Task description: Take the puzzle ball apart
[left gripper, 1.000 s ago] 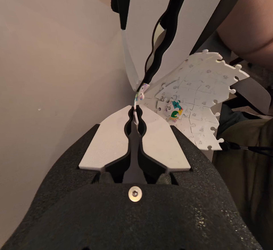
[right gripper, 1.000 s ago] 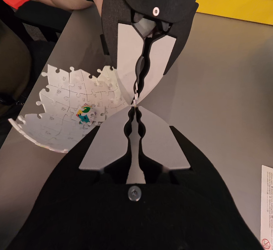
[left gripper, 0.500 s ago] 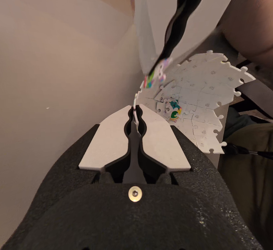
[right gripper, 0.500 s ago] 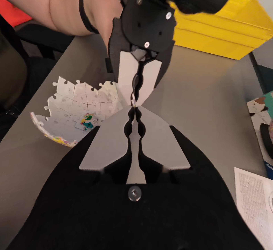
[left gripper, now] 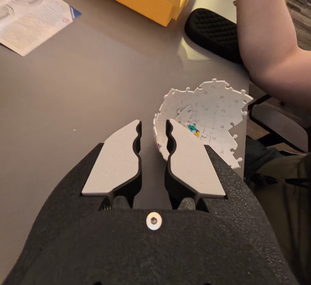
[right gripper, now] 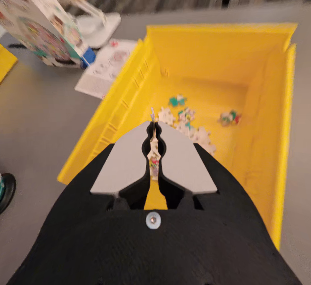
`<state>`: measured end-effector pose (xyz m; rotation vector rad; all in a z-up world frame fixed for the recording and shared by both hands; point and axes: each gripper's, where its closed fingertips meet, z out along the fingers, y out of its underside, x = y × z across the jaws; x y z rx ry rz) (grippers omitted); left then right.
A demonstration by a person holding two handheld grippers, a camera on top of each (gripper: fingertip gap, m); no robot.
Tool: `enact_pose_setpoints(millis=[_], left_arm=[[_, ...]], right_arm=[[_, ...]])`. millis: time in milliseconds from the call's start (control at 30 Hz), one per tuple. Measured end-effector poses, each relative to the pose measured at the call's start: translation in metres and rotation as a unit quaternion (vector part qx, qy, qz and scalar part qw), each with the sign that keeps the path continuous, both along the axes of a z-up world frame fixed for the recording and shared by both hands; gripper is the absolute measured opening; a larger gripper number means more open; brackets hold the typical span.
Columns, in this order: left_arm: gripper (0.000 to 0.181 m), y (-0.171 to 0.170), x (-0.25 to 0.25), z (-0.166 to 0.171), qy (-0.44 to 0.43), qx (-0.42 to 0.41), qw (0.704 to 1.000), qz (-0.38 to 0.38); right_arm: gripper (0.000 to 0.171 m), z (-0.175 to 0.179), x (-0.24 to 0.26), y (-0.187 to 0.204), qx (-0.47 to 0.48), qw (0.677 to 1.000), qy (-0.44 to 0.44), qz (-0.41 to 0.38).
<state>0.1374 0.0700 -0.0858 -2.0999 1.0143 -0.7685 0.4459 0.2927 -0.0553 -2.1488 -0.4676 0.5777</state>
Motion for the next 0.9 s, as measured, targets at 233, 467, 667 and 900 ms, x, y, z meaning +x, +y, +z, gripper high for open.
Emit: enact_pose_setpoints(millis=[233, 467, 667, 900], left_arm=[[0.029, -0.006, -0.014, 0.007, -0.026, -0.004, 1.0, -0.014], [0.03, -0.018, -0.018, 0.014, -0.056, -0.041, 0.997, -0.04], [0.03, -0.02, -0.015, -0.006, -0.013, -0.062, 0.997, -0.043], [0.025, -0.018, -0.017, -0.021, 0.015, -0.088, 0.996, -0.027]], right_arm=[[0.027, -0.032, 0.033, 0.014, -0.027, 0.995, -0.067, -0.064], [0.029, 0.112, -0.139, -0.101, 0.281, 0.91, 0.086, 0.291], [0.023, 0.018, -0.281, -0.204, 0.203, 0.782, -0.03, 0.589], [0.011, -0.045, -0.319, -0.222, 0.083, 0.735, -0.084, 0.668]])
